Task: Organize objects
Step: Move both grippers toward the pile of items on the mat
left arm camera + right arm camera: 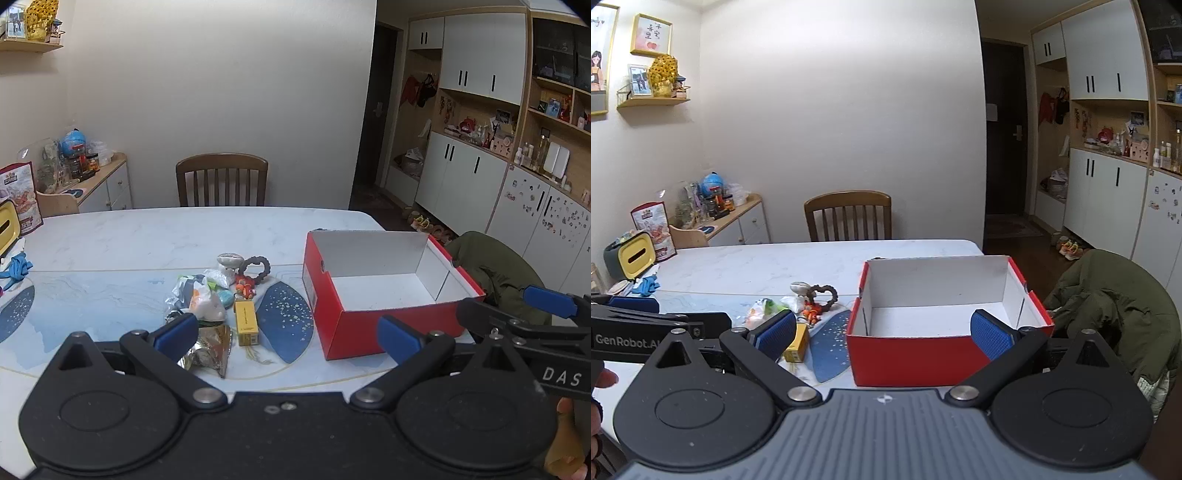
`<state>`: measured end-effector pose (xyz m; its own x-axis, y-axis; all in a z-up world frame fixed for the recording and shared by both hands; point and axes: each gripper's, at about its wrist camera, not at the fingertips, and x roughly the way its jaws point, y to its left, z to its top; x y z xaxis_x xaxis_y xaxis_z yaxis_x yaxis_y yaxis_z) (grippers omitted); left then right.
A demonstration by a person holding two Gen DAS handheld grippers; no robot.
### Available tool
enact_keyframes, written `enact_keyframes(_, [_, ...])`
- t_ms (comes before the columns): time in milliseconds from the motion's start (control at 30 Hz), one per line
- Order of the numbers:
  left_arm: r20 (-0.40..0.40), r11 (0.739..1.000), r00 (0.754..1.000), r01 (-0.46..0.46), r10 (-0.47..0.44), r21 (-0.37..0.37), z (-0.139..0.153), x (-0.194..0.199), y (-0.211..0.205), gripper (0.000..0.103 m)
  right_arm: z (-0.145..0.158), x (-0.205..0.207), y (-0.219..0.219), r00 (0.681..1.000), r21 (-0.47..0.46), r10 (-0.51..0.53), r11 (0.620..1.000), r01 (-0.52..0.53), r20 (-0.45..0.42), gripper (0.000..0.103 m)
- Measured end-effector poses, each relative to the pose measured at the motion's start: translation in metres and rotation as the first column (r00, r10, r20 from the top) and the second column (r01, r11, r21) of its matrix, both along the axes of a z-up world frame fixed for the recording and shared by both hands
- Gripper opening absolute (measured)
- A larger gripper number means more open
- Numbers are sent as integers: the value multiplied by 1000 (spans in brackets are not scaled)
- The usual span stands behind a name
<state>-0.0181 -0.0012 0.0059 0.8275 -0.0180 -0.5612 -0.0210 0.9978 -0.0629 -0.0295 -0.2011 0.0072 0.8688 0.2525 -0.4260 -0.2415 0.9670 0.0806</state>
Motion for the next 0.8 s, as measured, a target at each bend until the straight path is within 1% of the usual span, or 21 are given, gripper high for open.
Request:
enact_keyframes(367, [5, 1000, 1000, -16, 16, -2, 3, -8, 4, 102, 2, -2, 4, 1000, 13, 18, 1000, -18, 3, 101])
enact_keyframes(800, [-3, 999, 999, -32, 32, -14, 0, -9, 13, 102, 2, -3, 13, 1000, 2, 31, 1000, -31, 0, 101])
